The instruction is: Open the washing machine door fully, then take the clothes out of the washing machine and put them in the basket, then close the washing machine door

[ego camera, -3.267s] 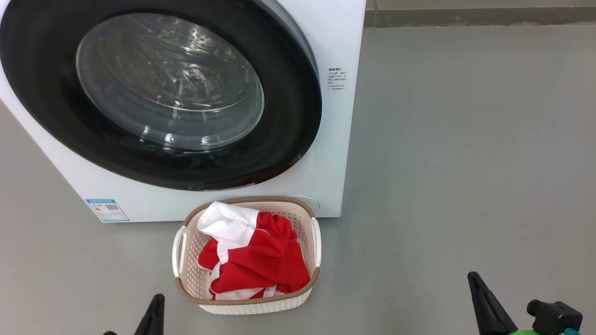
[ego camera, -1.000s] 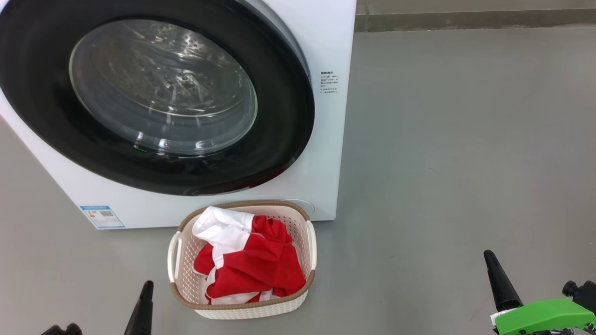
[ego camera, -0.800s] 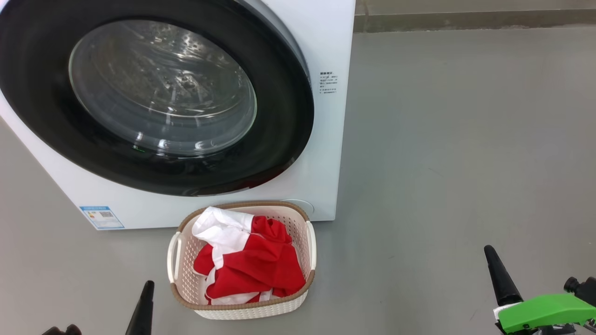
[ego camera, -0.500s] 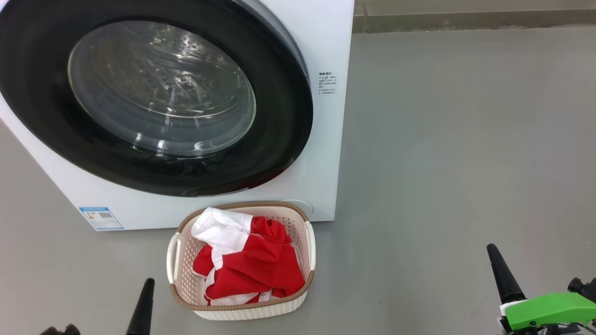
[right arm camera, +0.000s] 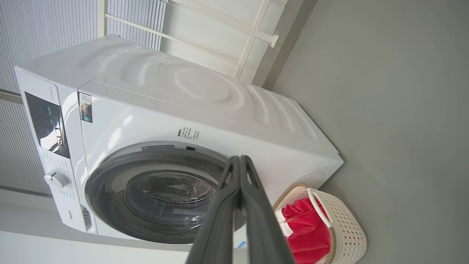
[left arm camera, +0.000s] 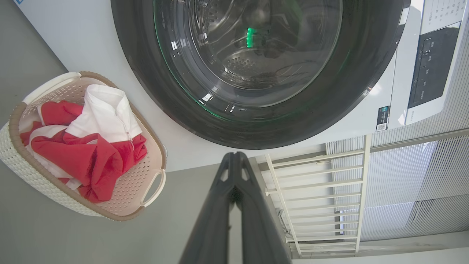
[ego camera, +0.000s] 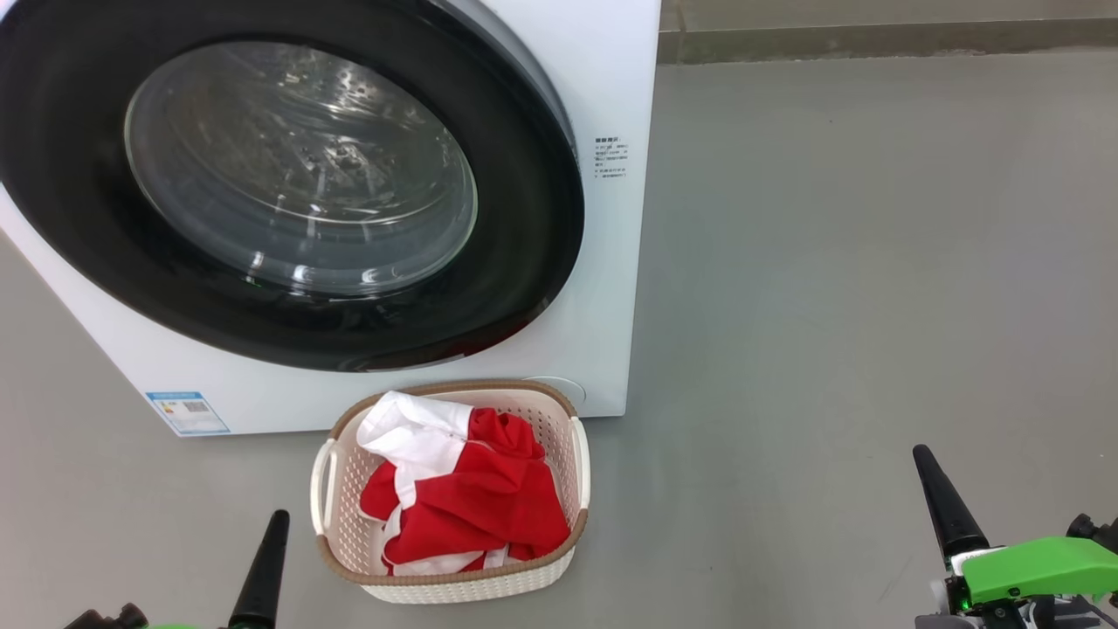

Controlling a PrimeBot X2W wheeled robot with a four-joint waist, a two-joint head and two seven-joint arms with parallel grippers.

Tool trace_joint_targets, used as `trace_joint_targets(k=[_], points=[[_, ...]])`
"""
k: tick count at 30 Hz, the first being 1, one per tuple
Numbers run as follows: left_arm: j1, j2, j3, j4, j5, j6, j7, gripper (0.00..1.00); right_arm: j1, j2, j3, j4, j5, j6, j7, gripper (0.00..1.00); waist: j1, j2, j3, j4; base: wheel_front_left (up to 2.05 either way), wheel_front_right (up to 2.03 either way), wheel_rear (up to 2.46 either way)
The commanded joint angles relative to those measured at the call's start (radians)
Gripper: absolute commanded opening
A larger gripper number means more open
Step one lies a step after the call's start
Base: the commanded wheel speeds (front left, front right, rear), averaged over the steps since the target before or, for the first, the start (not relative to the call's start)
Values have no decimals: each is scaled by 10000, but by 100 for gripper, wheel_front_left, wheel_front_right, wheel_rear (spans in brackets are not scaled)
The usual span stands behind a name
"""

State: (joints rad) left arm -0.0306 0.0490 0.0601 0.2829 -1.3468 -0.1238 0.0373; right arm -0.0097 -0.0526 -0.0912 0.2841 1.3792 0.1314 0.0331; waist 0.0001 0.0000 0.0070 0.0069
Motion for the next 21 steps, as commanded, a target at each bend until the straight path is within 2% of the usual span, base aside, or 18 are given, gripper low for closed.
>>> trace_joint_targets(k=[1,21], points=[[-494,100,318,-293,-265,-56,103,0,-588,-74,65,-319,236,-6,82,0,-1,0,-2,-3,0,0,0],[-737,24,514,-369,-2307,-68,678,0,-927,-20,-152,-386,2055,-7,678,0,-1,0,-35,-61,0,0,0]])
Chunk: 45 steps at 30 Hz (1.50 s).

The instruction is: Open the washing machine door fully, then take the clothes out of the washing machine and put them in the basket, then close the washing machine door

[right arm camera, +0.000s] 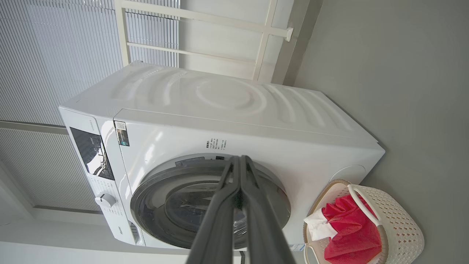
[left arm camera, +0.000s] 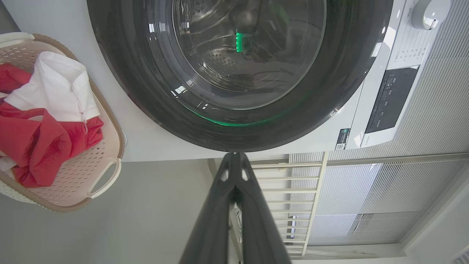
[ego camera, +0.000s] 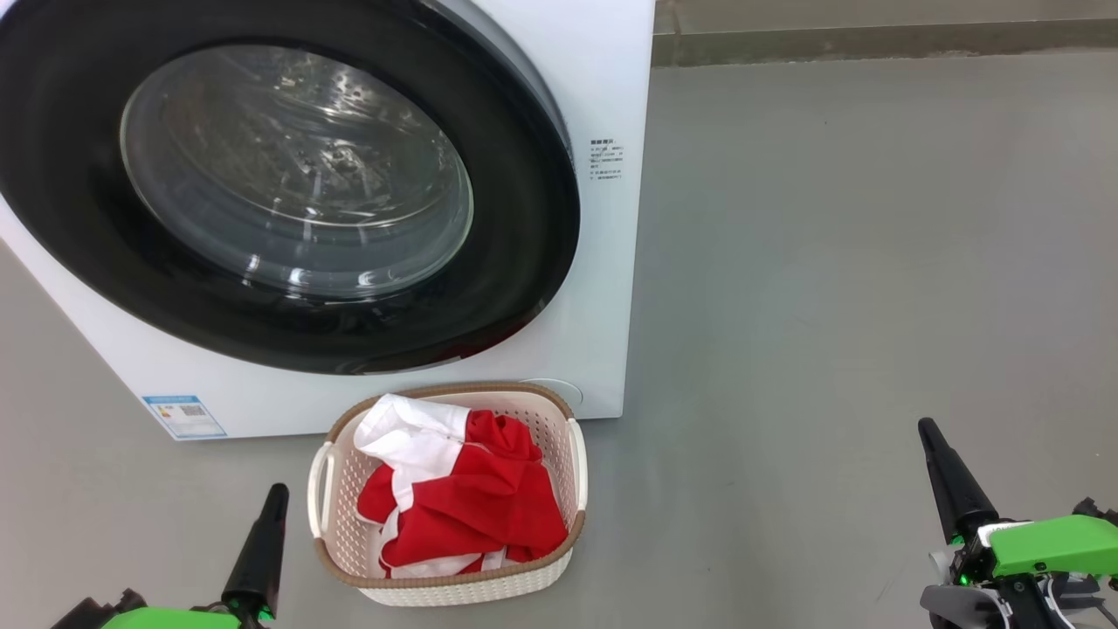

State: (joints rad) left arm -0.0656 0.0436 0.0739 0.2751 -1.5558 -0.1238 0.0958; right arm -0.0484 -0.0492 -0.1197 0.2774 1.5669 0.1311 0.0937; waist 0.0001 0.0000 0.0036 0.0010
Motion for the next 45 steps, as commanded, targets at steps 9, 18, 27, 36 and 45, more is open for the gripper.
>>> trace_joint_targets(k=[9,18,27,36,45], points=[[-424,66,404,-302,-524,-69,179,0,-592,-44,97,-328,447,-4,166,0,0,0,-6,-10,0,0,0],[-424,66,403,-302,-525,-69,178,0,-592,-39,90,-328,442,-4,171,0,0,0,-6,-10,0,0,0],[-424,66,403,-302,-525,-69,177,0,-593,-35,85,-328,438,-4,175,0,0,0,-6,-10,0,0,0],[-424,66,402,-302,-526,-69,177,0,-593,-32,80,-327,434,-4,179,0,0,0,-5,-10,0,0,0],[-423,66,401,-302,-526,-69,176,0,-594,-29,76,-327,430,-4,183,0,0,0,-5,-10,0,0,0]])
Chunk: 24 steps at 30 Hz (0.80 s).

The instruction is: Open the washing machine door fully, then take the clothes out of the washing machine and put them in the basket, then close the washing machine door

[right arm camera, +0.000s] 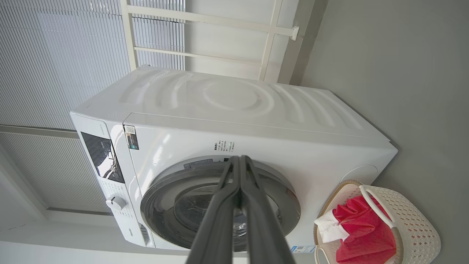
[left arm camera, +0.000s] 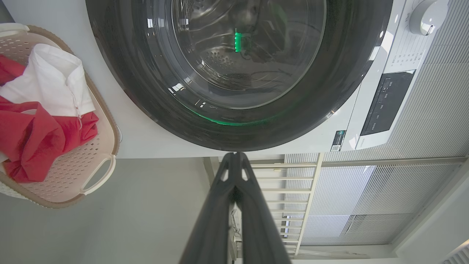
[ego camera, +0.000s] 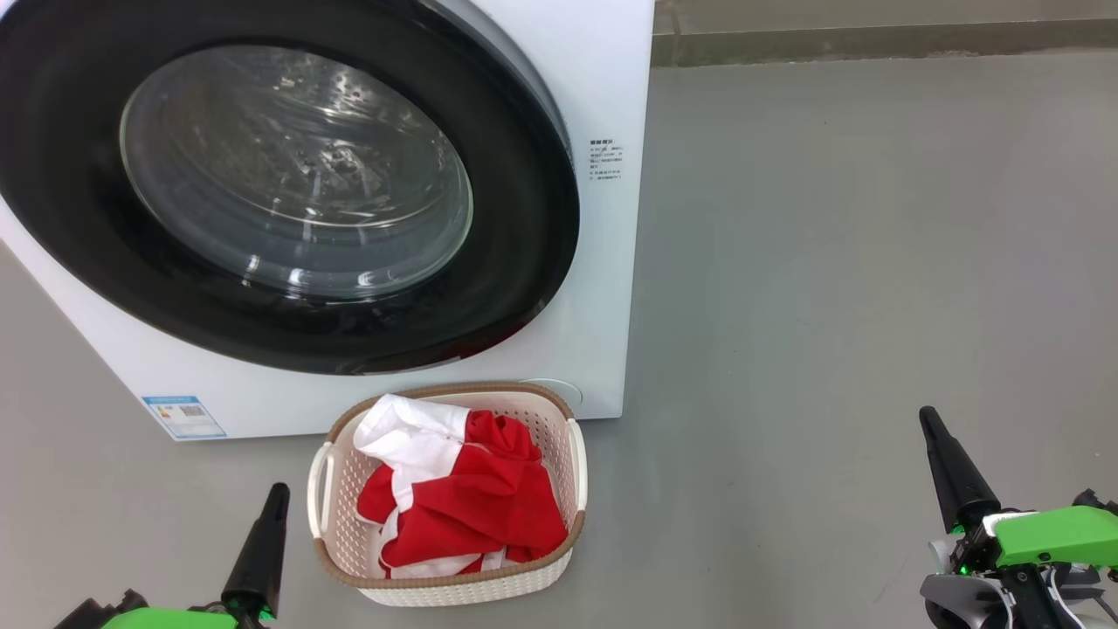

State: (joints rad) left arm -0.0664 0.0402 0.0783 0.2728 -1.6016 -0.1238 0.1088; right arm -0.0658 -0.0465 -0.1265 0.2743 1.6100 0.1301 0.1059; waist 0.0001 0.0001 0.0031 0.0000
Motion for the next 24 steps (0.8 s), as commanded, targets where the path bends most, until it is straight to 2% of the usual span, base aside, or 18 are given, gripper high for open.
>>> trace_joint_targets(k=[1,24], points=[[-416,101,357,-279,-68,-69,46,0,-419,-56,142,-296,-2,6,60,0,-1,-1,0,0,0,0,0],[-416,100,356,-279,-69,-69,45,0,-420,-50,134,-296,-9,6,67,0,-1,-1,0,0,0,0,0]])
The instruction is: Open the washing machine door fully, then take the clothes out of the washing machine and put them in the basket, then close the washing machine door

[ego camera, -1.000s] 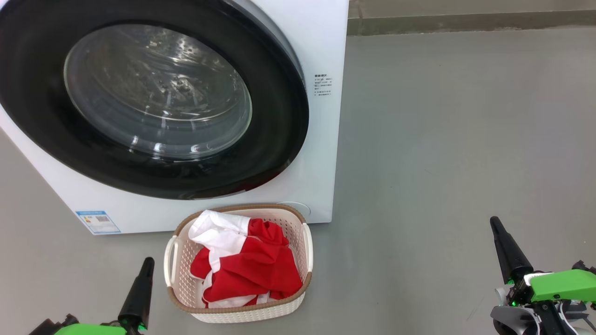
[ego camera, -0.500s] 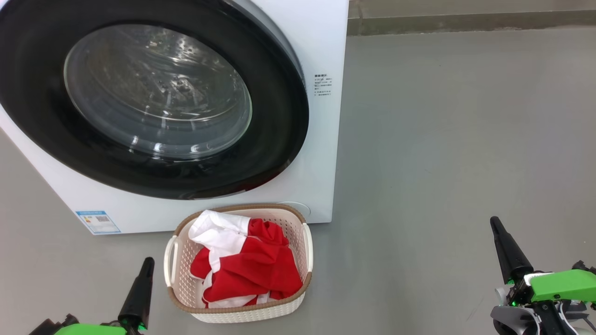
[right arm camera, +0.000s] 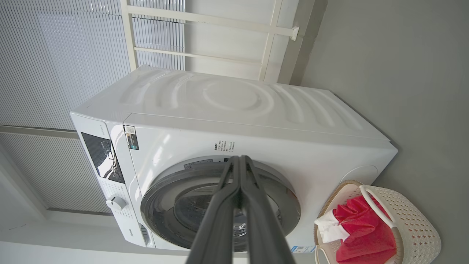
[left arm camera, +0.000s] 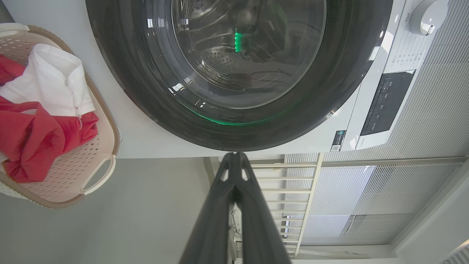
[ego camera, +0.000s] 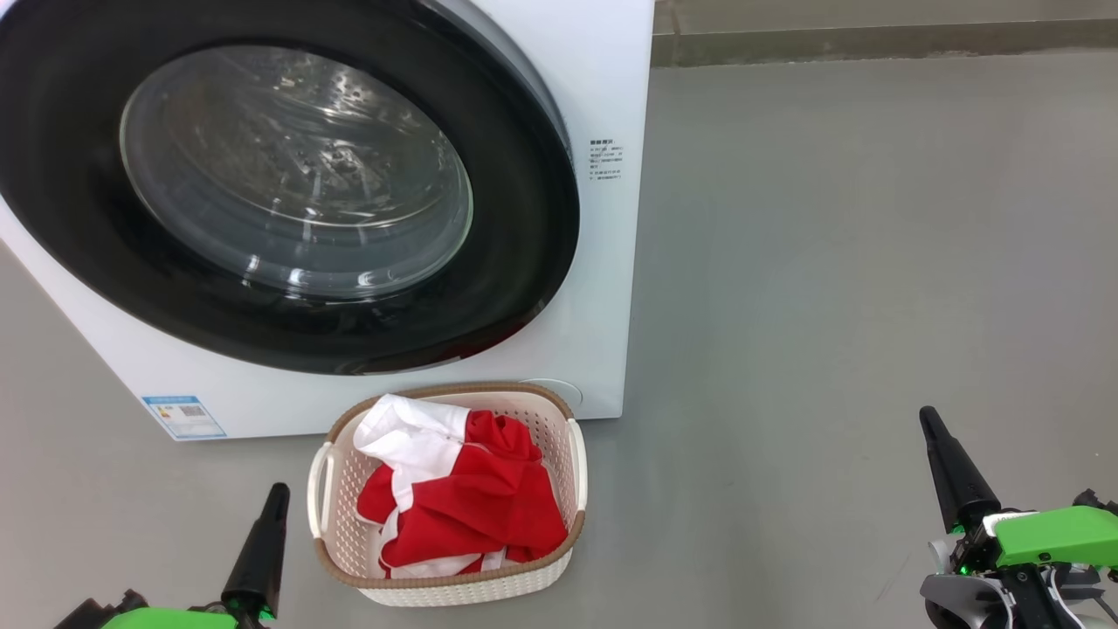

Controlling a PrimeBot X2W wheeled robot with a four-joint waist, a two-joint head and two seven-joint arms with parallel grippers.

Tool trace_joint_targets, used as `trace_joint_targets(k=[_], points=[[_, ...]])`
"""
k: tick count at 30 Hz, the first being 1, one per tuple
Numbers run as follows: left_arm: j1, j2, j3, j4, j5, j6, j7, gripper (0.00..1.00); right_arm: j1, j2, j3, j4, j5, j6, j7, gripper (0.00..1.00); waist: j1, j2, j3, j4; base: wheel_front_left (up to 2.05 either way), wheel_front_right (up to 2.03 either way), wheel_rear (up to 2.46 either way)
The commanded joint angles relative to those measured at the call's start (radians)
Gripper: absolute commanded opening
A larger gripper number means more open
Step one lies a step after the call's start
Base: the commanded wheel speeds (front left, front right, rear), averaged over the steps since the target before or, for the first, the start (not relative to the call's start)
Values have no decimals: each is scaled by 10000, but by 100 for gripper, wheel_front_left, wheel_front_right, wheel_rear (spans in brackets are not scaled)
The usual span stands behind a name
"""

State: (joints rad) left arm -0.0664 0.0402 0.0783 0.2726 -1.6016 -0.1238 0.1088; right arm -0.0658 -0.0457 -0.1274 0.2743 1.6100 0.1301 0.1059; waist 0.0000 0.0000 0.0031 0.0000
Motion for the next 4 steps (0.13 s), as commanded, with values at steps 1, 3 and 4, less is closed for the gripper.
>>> trace_joint_targets(k=[1,3,4], points=[[-416,100,356,-277,-69,-69,45,0,-420,-58,143,-296,-9,6,67,0,0,0,0,0,0,0,0],[-416,100,356,-277,-69,-69,45,0,-420,-57,143,-296,-9,6,67,0,0,0,0,0,0,0,0],[-416,100,356,-277,-69,-69,45,0,-420,-57,142,-296,-10,6,68,0,0,0,0,0,0,0,0]])
